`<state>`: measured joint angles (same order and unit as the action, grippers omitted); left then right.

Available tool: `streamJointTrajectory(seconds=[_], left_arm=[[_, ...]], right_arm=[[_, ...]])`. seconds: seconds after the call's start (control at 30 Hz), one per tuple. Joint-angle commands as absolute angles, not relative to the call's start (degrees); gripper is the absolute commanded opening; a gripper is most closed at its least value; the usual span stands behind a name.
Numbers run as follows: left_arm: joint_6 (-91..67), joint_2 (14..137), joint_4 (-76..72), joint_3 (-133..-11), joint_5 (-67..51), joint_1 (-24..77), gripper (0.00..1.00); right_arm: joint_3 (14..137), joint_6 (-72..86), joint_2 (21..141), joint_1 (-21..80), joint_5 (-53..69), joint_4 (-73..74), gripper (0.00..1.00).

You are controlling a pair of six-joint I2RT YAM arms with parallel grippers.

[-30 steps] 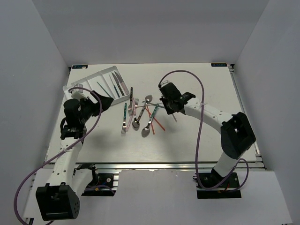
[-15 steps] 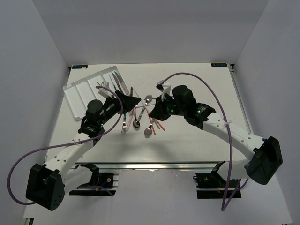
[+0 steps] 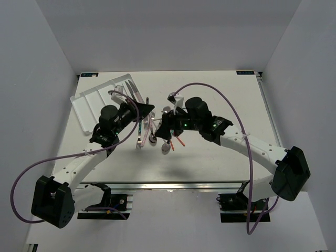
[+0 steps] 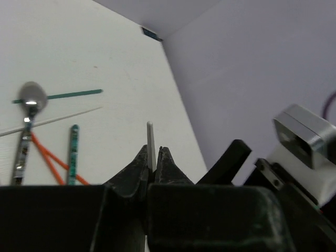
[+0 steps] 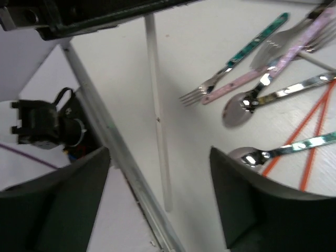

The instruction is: Sort the eating utensils into containers

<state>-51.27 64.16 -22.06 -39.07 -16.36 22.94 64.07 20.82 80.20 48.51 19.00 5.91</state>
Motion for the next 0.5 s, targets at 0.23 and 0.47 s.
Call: streamJointTrajectory(seconds=[0.23,0.47], left_arm=[[-36.0,82.6,21.2,-70.3,18.0,9.2,0.0],[-31.6,109.5,26.8,-97.7,14.8,-3.4,0.0]], right_arm=[[59.3,22.8,75.0,41.0,1.3,8.9,0.89],[54.3,20.5,72.1,40.2,0.9,8.6,0.89]])
